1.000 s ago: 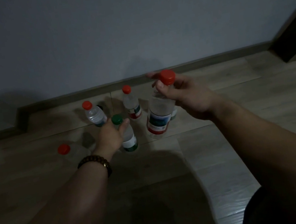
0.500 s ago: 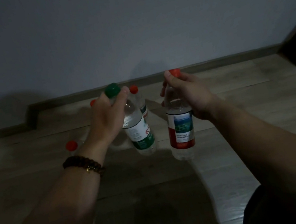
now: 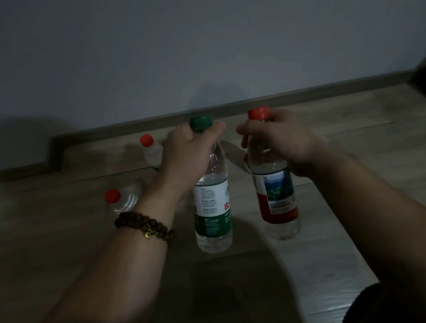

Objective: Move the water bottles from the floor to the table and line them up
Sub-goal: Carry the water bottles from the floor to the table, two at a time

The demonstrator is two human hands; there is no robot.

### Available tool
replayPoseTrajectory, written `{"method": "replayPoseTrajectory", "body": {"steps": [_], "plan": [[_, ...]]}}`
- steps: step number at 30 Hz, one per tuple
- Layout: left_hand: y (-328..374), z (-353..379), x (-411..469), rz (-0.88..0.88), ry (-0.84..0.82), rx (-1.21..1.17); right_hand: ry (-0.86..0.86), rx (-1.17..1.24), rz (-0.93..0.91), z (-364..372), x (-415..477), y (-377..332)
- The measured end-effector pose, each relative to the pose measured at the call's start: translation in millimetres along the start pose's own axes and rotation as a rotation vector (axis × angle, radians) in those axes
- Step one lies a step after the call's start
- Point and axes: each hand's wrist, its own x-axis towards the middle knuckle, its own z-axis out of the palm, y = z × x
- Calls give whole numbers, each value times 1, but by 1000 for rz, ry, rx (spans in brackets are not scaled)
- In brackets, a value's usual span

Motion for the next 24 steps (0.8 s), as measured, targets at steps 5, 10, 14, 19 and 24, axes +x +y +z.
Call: {"method": "replayPoseTrajectory", "body": {"steps": [5, 10, 14, 19, 24], "plan": [[23, 0, -21, -216, 57, -77, 39, 43, 80, 6, -35, -7], [108, -8, -72, -269, 116, -59, 110, 72, 232, -4, -115, -61], [221, -24, -118, -313, 94, -50, 150, 63, 248, -23, -190, -171], [371, -46, -185, -316, 76, 31, 170, 53, 248, -46, -287, -329], [484, -59, -243, -200, 51, 116, 251, 36, 179, -57, -371, -440]]}}
